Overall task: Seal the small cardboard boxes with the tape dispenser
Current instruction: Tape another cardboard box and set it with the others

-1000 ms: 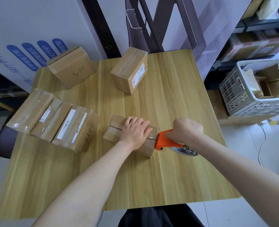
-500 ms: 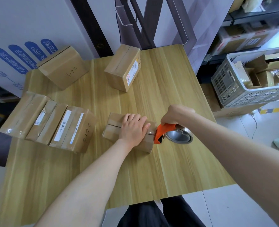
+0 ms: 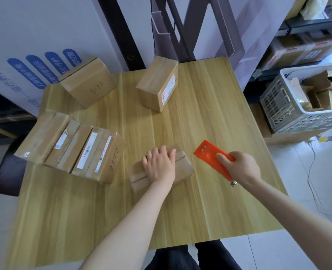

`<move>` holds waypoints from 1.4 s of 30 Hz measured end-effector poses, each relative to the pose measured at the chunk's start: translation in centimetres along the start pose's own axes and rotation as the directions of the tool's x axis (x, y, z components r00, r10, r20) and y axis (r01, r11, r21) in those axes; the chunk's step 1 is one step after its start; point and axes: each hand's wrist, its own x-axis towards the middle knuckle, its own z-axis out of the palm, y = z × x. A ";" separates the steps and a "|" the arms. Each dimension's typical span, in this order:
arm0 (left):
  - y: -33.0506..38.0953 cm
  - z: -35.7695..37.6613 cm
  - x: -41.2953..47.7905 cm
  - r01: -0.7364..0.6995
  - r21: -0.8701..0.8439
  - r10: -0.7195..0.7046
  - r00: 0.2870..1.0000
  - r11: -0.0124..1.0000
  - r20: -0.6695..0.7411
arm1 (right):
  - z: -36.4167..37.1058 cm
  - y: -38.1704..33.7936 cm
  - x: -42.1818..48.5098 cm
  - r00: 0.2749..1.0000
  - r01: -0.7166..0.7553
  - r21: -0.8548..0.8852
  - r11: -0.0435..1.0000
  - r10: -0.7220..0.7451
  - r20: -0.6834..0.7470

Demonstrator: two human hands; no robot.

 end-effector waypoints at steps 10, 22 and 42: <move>-0.8 -4.0 0.6 0.216 -0.583 -0.208 0.975 0.783 0.081 | -4.6 -3.8 -2.0 0.953 0.281 0.481 0.831 -0.302 -0.035; 0.0 -12.3 3.1 0.596 -0.799 0.366 0.729 0.076 0.578 | -7.2 -6.0 -2.6 0.874 0.438 0.469 0.767 -0.486 -0.022; -2.1 -15.4 3.1 0.573 -0.815 0.473 0.696 0.086 0.539 | -8.4 -8.0 -2.8 0.849 0.295 0.624 0.723 -0.498 0.176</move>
